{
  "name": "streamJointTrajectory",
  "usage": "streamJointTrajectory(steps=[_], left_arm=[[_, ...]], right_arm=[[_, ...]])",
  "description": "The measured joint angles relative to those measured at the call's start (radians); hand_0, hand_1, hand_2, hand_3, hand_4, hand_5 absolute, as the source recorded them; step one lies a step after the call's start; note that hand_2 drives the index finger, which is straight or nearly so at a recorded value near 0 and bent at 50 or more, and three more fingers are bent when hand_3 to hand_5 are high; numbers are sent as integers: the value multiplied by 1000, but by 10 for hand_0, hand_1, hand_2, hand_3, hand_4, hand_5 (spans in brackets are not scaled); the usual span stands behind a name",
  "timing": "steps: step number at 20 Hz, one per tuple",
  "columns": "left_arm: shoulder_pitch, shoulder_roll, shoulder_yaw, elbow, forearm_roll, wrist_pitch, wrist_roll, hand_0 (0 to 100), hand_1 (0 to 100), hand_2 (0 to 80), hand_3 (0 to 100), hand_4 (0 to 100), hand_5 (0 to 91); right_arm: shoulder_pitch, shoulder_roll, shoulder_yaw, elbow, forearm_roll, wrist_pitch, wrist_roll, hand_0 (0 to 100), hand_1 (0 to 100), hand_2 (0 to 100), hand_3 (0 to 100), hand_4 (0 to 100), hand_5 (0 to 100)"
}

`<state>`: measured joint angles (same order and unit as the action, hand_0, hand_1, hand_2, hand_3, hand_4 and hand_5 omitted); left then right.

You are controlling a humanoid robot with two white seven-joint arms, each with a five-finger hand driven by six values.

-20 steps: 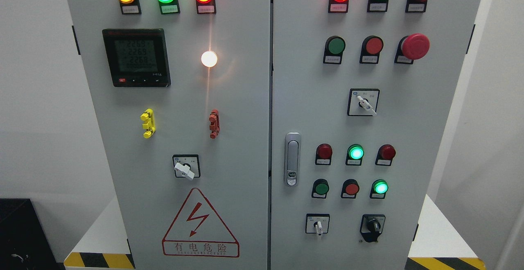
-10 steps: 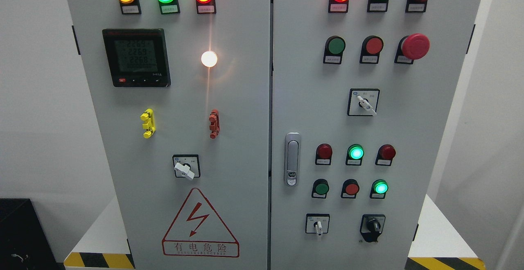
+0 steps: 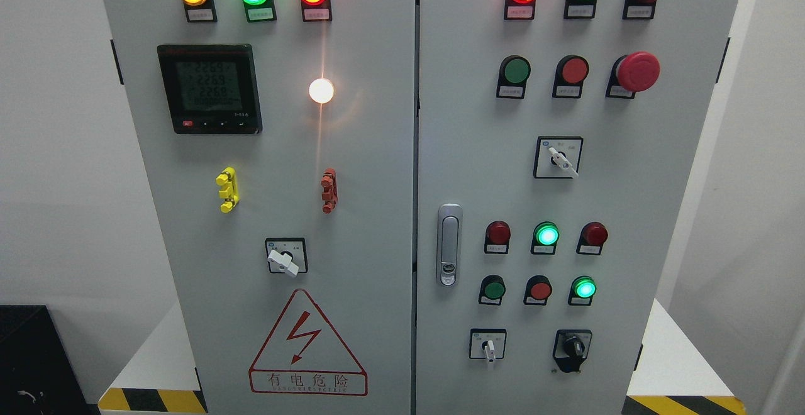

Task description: Flip black knob to close circuit

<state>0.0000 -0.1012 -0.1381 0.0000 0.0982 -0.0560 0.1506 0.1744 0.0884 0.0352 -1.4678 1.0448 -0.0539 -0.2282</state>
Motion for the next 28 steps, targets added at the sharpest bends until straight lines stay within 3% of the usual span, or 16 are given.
streamJointTrajectory(steps=[15,28], left_arm=[[0,0,0,0,0,0,0,120,556,0,0,0,0],[0,0,0,0,0,0,0,120,556,0,0,0,0]], right_arm=[[-87,6,-27,-93,137,40,-12,0,0,836,996,855,891],[-215,7,-63,-94,206,81,22,0,0,829,998,850,894]])
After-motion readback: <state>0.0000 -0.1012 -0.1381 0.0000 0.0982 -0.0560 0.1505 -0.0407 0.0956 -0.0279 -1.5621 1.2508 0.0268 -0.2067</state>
